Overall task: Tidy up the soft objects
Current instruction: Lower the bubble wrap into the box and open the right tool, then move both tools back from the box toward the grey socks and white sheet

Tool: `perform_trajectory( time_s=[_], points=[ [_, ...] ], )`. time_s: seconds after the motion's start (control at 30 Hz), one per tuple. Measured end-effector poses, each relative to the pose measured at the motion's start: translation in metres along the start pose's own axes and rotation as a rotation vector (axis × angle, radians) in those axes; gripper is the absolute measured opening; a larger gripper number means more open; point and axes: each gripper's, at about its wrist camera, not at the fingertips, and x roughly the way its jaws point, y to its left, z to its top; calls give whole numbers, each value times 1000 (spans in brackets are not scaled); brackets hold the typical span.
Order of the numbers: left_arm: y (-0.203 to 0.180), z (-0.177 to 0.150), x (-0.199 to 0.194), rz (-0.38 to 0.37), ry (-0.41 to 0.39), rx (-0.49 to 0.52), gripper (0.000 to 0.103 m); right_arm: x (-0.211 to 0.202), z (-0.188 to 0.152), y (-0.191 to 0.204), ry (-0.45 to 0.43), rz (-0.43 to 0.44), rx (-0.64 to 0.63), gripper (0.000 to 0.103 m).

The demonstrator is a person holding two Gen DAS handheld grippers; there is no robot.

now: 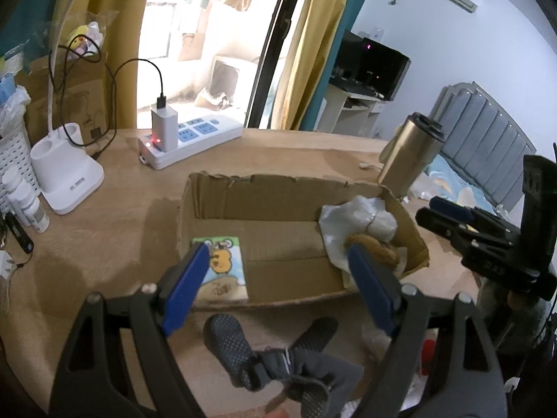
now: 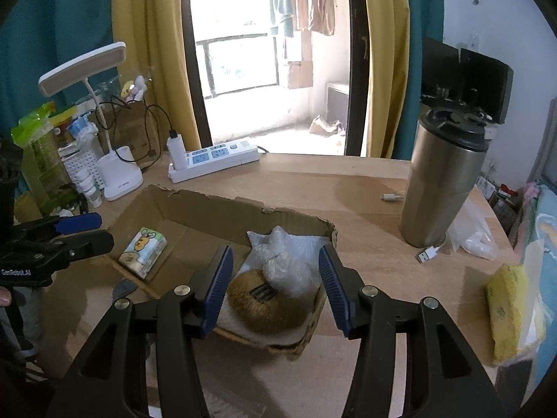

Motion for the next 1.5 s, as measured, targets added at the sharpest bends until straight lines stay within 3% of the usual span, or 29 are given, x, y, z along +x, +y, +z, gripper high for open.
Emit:
perform_trajectory(
  time_s=[0.6, 1.5],
  points=[
    [-4, -29, -44, -22, -30, 22, 83, -54, -26, 29, -38, -7, 0, 54],
    [4, -83, -84, -30, -20, 19, 83, -80, -75, 91, -2, 59, -34, 54]
  ],
)
